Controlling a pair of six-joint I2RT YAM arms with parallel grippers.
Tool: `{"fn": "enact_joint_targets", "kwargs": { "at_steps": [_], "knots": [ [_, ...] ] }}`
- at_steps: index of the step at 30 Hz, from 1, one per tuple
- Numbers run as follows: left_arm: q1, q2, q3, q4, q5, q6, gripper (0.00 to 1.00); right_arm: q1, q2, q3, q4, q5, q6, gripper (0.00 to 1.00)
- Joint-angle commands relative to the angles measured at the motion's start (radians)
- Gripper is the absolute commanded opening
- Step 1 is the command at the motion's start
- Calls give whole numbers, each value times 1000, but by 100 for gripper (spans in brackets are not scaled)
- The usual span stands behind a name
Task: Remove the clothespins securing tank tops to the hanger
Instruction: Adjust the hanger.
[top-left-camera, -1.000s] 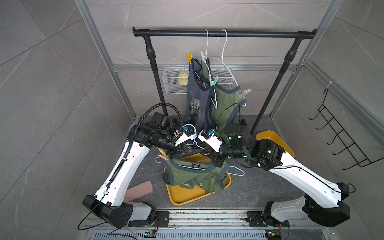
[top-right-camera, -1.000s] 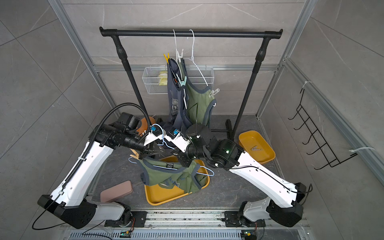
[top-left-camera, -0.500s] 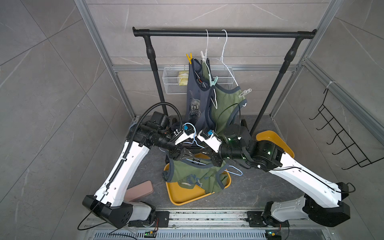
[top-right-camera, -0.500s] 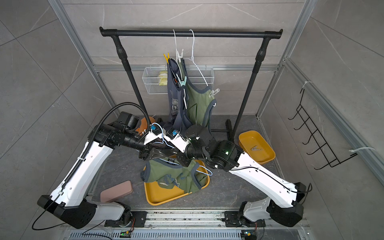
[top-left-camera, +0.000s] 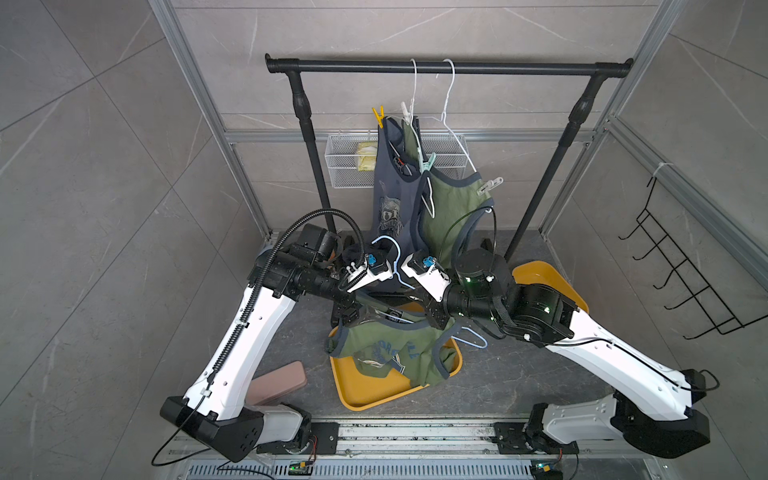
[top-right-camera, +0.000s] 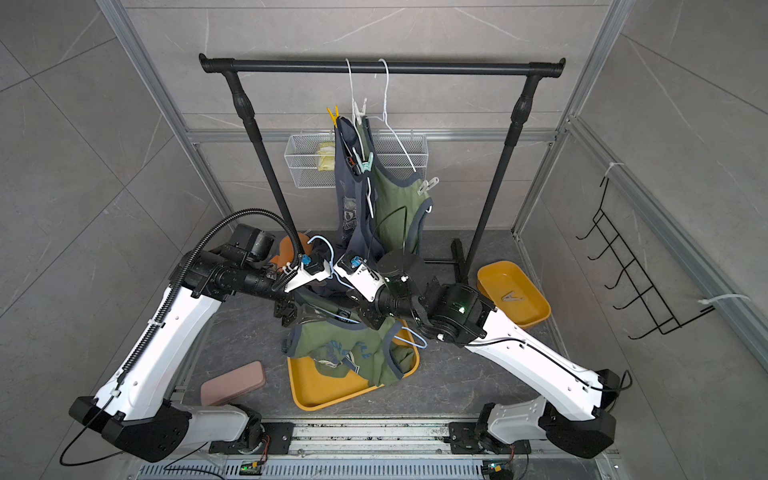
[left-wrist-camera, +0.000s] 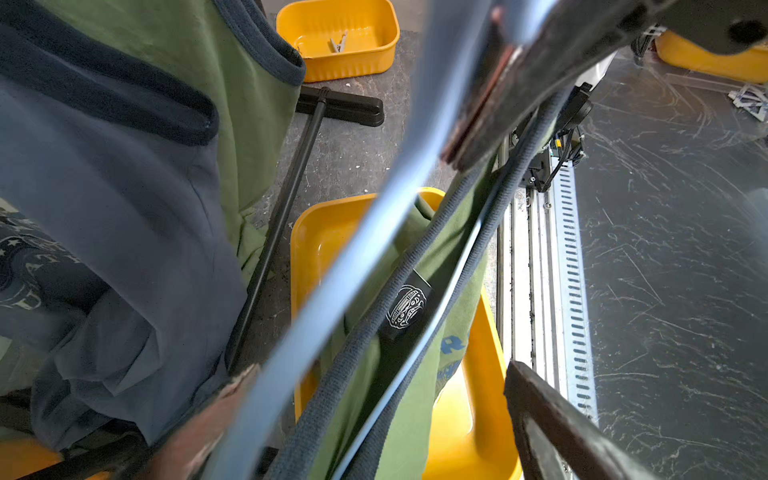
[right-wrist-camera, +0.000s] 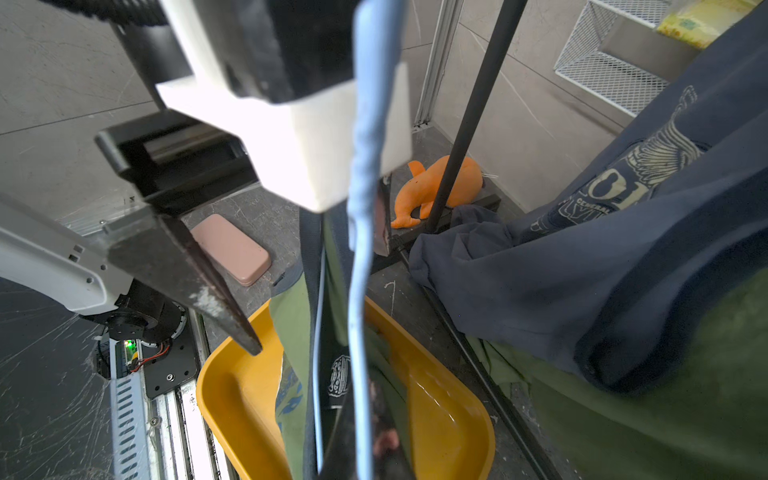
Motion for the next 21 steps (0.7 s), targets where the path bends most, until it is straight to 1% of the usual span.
{"fn": "enact_joint_targets", "kwargs": {
  "at_steps": [1, 6, 13, 15, 17, 19, 21],
  "knots": [
    [-6, -41, 31, -37, -36, 42, 93, -4, -31, -14, 60, 64, 2, 0],
    [-6, -56, 49, -19, -76, 28, 92, -4, -59, -53, 73, 85, 15, 0],
    [-1, -64, 100, 55, -176, -46, 92, -3, -102, -118, 77, 90, 31, 0],
    [12, -65, 114, 69, -185, -63, 92, -5, -119, -136, 77, 80, 32, 0],
    [36, -63, 118, 90, -175, -75, 93, -3, -130, -146, 72, 70, 35, 0],
    [77, -59, 120, 110, -140, -89, 95, -4, -142, -152, 68, 62, 37, 0],
    [146, -48, 131, 124, -61, -106, 97, -3, -151, -158, 60, 60, 37, 0]
  ]
}}
